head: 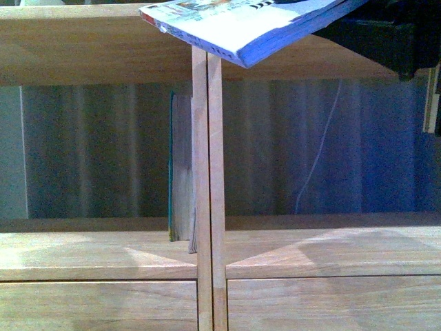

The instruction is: Organize books on shelf

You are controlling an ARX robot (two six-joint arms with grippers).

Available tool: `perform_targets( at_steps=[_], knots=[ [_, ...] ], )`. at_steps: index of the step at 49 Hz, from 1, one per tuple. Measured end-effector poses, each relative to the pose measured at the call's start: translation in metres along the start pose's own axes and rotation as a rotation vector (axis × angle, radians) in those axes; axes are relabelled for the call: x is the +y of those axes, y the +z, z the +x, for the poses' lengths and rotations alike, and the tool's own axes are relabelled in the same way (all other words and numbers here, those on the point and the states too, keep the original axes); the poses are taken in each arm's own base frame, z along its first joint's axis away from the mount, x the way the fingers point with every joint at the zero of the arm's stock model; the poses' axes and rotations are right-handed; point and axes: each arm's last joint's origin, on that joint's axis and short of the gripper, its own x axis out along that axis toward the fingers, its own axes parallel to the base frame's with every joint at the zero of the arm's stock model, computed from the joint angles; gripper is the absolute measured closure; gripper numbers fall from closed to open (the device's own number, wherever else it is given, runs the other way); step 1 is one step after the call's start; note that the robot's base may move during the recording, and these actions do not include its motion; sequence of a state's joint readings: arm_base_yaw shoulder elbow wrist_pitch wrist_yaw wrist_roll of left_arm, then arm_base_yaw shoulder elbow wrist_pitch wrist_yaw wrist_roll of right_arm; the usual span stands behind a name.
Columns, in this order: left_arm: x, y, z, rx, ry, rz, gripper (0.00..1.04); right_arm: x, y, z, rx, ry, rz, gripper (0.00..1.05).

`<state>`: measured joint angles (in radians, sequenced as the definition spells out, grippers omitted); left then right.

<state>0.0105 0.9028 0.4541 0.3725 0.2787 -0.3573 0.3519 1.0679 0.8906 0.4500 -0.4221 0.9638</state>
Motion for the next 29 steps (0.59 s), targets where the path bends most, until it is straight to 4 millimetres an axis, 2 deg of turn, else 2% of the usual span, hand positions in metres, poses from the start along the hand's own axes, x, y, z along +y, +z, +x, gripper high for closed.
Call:
perform_targets(
  at_steps=[8,16,22,29],
  knots=[
    [-0.04,0.011,0.017,0.034,-0.2,-0.138,0.07,-0.003,-0.003,0.01,0.011,-0.008,-0.002,0.97],
    [-0.08,0.022,0.018,0.066,-0.407,-0.263,0.07,-0.012,0.003,0.021,0.002,-0.028,-0.007,0.97],
    [-0.094,0.03,0.016,0.074,-0.478,-0.294,0.07,-0.018,0.007,0.025,-0.004,-0.046,-0.012,0.97],
    [-0.101,0.038,0.016,0.062,-0.517,-0.3,0.07,-0.021,0.007,0.026,-0.001,-0.051,-0.014,0.97]
  ],
)
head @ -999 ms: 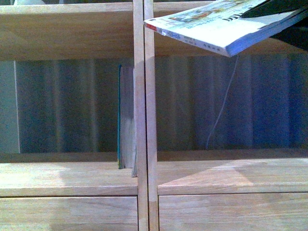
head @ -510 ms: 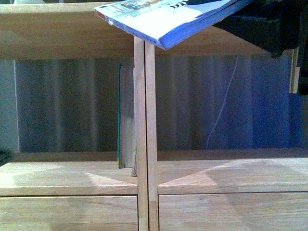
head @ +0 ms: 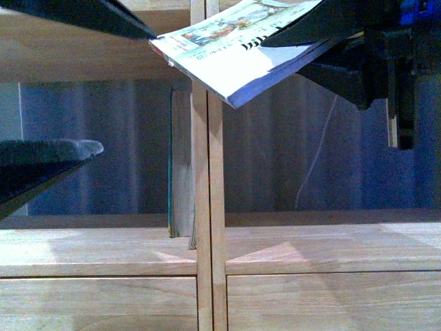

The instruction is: Organize books on shelf

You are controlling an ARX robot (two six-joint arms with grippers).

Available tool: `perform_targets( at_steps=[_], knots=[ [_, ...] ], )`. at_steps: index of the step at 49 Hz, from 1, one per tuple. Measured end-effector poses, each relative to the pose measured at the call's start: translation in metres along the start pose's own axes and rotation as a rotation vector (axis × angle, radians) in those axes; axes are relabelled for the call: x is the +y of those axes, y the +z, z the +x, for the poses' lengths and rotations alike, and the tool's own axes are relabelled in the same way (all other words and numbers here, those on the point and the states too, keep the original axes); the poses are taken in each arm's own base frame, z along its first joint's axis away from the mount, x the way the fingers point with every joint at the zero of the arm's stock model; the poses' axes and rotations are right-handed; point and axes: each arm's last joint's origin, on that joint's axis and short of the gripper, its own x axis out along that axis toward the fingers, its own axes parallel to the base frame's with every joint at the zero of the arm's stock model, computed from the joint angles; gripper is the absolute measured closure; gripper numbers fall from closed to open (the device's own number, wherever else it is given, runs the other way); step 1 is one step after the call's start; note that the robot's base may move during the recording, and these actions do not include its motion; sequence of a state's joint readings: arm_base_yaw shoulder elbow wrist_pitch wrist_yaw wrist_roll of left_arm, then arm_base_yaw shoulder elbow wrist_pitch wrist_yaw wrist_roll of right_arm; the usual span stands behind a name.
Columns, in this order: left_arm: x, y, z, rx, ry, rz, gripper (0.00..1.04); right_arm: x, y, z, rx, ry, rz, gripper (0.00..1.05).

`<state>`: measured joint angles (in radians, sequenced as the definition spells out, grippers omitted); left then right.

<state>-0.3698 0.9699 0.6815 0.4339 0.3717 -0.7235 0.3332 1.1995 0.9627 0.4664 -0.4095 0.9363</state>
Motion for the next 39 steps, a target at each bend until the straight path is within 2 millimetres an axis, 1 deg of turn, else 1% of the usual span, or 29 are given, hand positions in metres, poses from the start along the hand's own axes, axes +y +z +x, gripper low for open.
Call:
perform_targets(
  at_steps=[8,16,25,34,39],
  knots=[
    [-0.001,0.008,0.003,-0.003,-0.013,0.008,0.07,0.002,-0.002,-0.002,0.013,0.016,-0.013,0.97],
    [0.002,0.015,0.005,-0.009,-0.011,0.006,0.07,0.003,-0.011,-0.01,0.061,0.047,0.004,0.97],
    [-0.002,0.02,0.005,-0.013,-0.039,-0.006,0.07,0.014,-0.016,-0.019,0.118,0.117,0.045,0.97],
    [-0.007,0.023,0.006,-0.015,-0.059,-0.003,0.07,0.024,-0.019,-0.026,0.165,0.145,0.07,0.97],
    [-0.01,0.025,0.006,-0.017,-0.076,0.002,0.07,0.031,-0.023,-0.031,0.206,0.167,0.077,0.97]
  ],
)
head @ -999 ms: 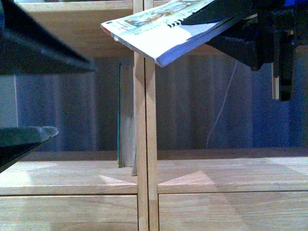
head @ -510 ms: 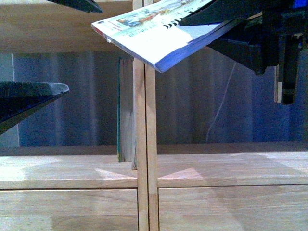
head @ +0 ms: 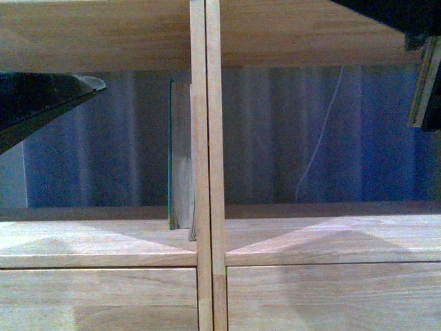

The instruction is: Organize books on shelf

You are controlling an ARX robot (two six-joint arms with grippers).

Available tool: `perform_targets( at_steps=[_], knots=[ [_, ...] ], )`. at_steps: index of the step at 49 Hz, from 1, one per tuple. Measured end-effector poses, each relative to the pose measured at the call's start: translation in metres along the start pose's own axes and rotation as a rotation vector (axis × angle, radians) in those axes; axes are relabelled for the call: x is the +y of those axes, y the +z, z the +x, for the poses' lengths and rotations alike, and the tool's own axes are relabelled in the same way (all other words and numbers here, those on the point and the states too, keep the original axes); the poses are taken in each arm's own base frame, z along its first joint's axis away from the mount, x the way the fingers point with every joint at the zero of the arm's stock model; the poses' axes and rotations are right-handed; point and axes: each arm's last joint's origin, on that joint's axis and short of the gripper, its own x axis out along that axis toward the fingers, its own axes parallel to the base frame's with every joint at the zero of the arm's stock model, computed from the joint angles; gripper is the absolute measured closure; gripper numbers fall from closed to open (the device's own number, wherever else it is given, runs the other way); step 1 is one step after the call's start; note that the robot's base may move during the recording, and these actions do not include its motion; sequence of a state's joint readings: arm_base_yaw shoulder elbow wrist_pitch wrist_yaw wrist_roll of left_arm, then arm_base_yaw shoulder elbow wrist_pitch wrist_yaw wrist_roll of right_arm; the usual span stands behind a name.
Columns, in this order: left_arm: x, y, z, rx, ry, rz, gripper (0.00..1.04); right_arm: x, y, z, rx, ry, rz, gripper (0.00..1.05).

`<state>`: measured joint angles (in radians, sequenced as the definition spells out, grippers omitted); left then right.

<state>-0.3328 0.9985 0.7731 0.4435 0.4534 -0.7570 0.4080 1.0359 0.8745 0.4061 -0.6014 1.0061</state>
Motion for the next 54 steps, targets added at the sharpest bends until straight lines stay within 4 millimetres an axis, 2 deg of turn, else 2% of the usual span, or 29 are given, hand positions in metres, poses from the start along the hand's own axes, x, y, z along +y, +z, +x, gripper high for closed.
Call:
perform_targets(
  at_steps=[19,32,49,54],
  knots=[
    [-0.008,0.005,-0.002,-0.013,-0.03,0.006,0.07,0.01,-0.02,-0.006,0.096,0.027,0.009,0.97],
    [-0.009,0.006,-0.004,-0.028,-0.022,0.008,0.08,0.01,-0.021,-0.006,0.098,0.026,0.01,0.97],
    [-0.011,0.007,-0.006,-0.052,-0.005,0.01,0.7,0.01,-0.02,-0.006,0.085,0.011,0.013,0.97],
    [-0.011,0.008,-0.006,-0.056,-0.005,0.004,0.81,0.009,-0.02,-0.006,0.084,0.009,0.015,0.97]
  ],
)
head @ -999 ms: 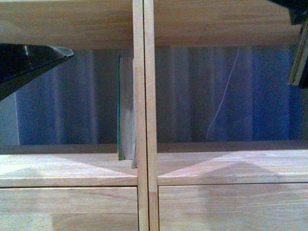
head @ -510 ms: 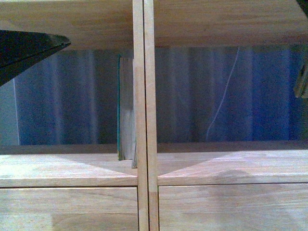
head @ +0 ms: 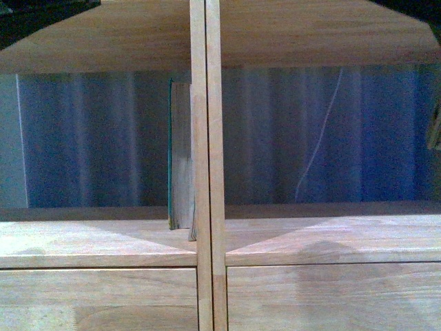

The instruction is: Organize books on shelf

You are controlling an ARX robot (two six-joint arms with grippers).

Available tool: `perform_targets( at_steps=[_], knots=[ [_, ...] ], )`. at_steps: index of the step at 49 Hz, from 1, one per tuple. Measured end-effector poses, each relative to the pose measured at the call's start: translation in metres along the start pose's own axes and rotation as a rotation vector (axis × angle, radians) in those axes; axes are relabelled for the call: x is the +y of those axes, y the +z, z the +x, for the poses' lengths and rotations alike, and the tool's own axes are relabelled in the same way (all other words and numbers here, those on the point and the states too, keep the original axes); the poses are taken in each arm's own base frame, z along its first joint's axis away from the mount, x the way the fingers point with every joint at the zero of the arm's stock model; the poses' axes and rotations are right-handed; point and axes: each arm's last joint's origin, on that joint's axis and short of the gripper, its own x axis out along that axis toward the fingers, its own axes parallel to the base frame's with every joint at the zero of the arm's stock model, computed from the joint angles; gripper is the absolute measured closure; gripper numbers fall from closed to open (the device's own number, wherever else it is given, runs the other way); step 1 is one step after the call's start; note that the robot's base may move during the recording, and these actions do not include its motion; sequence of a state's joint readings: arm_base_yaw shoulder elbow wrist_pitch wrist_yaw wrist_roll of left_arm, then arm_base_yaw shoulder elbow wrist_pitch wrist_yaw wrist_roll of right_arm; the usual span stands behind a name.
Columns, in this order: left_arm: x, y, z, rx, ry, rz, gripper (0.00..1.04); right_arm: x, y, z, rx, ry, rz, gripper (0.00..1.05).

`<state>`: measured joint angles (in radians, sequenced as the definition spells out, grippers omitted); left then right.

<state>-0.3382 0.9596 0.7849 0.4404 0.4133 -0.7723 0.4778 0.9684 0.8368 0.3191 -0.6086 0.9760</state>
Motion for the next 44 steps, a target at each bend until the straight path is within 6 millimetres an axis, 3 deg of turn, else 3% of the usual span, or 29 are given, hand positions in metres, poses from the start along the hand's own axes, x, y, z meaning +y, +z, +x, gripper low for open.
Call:
perform_targets(
  at_steps=[6,18,21,32,44],
  knots=[
    [-0.003,0.003,-0.002,-0.011,-0.009,-0.047,0.95,-0.002,-0.001,0.0,0.002,-0.006,0.004,0.97],
    [-0.005,0.003,-0.003,-0.016,-0.013,-0.074,0.98,-0.003,-0.002,0.0,-0.001,-0.021,0.007,0.97],
    [-0.004,0.004,-0.003,-0.016,-0.013,-0.07,0.98,-0.004,-0.002,0.0,-0.008,-0.027,0.003,0.91],
    [0.003,0.012,-0.006,-0.04,0.059,0.001,0.98,-0.009,0.005,-0.004,-0.102,-0.095,-0.094,0.48],
    [0.012,0.037,-0.02,-0.083,0.224,0.235,0.98,-0.029,0.028,-0.021,-0.37,-0.427,-0.418,0.06]
  ],
)
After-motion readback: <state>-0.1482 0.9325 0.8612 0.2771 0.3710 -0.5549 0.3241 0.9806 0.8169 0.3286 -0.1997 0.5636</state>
